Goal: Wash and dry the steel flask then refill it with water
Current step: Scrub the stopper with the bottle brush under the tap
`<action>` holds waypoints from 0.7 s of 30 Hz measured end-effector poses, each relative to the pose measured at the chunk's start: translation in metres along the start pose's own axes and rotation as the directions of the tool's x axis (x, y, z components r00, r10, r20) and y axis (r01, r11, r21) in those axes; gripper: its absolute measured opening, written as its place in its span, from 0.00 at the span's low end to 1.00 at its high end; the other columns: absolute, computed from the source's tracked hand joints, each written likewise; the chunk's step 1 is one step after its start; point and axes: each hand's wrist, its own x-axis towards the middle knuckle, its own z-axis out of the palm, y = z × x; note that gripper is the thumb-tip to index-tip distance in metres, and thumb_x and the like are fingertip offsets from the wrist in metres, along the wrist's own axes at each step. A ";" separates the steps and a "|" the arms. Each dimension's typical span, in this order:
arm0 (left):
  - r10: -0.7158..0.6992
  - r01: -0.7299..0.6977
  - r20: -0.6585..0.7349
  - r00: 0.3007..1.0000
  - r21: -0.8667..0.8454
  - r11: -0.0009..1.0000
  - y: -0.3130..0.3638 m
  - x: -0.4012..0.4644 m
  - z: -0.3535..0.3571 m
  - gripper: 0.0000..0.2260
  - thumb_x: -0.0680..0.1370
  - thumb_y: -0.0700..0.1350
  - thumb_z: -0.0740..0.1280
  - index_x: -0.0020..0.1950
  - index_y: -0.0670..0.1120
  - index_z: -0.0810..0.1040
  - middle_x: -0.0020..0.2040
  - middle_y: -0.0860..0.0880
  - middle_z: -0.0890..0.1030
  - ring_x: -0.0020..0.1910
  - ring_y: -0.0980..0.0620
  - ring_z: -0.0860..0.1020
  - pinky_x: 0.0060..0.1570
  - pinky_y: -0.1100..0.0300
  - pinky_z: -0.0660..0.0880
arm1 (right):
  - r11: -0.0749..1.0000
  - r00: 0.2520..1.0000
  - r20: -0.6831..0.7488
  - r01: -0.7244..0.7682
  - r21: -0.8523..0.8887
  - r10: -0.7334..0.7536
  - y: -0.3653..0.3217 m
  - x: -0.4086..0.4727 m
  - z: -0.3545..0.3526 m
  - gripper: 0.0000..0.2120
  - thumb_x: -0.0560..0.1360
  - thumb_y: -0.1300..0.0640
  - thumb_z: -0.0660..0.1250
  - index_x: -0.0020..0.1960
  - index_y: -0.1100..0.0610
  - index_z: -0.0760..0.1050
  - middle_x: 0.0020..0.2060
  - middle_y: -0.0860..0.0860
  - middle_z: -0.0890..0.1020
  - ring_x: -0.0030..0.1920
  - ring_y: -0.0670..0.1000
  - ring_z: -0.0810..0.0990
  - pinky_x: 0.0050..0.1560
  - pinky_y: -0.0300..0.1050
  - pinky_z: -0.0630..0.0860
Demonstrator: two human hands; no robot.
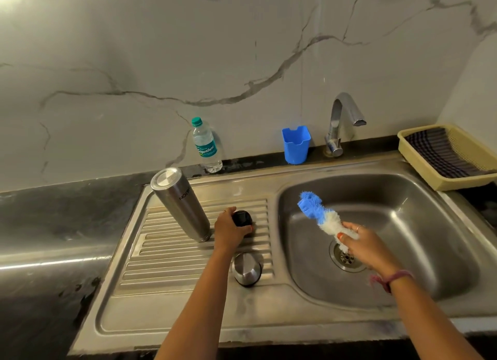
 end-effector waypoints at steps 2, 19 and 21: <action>0.010 -0.010 0.005 1.000 0.016 1.000 0.001 0.000 0.000 0.35 0.69 0.41 0.80 0.72 0.41 0.70 0.67 0.43 0.76 0.65 0.44 0.75 0.62 0.58 0.70 | 1.000 1.000 0.004 -0.008 0.001 0.008 0.002 0.001 0.002 0.17 0.76 0.52 0.66 0.65 0.50 0.74 0.50 0.49 0.83 0.50 0.52 0.82 0.58 0.54 0.77; 0.088 -0.099 -0.095 0.992 -0.115 0.988 -0.009 -0.050 -0.004 0.31 0.71 0.43 0.79 0.71 0.44 0.72 0.60 0.53 0.74 0.62 0.54 0.73 0.61 0.61 0.69 | 0.999 0.999 0.002 -0.046 0.005 0.046 -0.002 -0.006 0.004 0.17 0.77 0.53 0.66 0.65 0.52 0.74 0.50 0.49 0.83 0.50 0.52 0.82 0.59 0.55 0.76; 0.064 -0.078 -0.095 0.993 -0.155 0.985 -0.015 -0.062 0.000 0.30 0.71 0.43 0.79 0.70 0.44 0.72 0.59 0.54 0.74 0.60 0.55 0.74 0.58 0.64 0.68 | 0.999 0.999 0.000 -0.044 0.004 0.044 -0.004 -0.008 0.004 0.18 0.77 0.53 0.66 0.66 0.52 0.73 0.52 0.50 0.82 0.51 0.52 0.81 0.59 0.54 0.76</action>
